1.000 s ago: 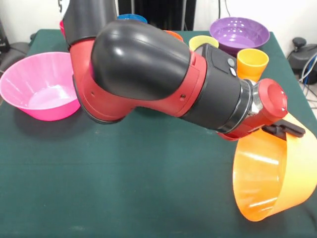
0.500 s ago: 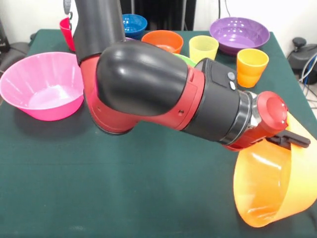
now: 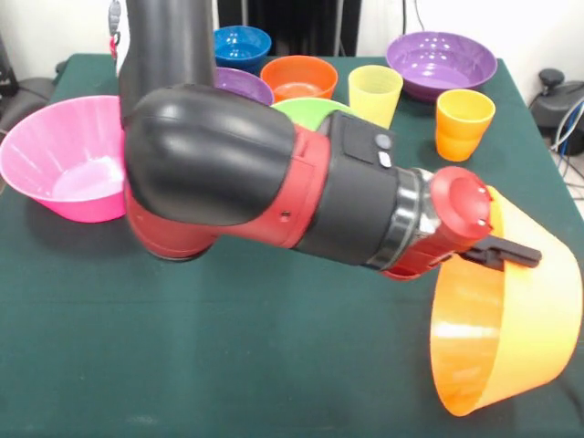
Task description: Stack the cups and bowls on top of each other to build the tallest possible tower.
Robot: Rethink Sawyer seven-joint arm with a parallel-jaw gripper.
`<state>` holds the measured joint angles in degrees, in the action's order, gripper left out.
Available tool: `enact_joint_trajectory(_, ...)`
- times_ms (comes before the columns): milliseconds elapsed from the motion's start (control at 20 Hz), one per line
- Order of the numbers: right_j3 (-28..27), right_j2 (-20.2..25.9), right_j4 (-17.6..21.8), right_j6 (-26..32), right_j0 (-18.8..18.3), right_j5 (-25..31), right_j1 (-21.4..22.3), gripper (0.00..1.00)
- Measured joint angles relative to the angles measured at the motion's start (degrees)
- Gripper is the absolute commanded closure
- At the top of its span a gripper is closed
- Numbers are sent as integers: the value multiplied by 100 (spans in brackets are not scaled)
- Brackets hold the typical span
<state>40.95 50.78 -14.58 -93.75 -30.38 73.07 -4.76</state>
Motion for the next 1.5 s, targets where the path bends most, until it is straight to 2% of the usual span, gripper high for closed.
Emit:
enact_joint_trajectory(250,-599,0,0,0,24,772,-202,100)
enact_joint_trajectory(650,-1157,5,38,0,24,1330,-405,100)
enact_joint_trajectory(900,-1360,10,85,0,24,1362,-447,100)
enact_joint_trajectory(1500,-1835,93,545,0,24,1366,-444,100)
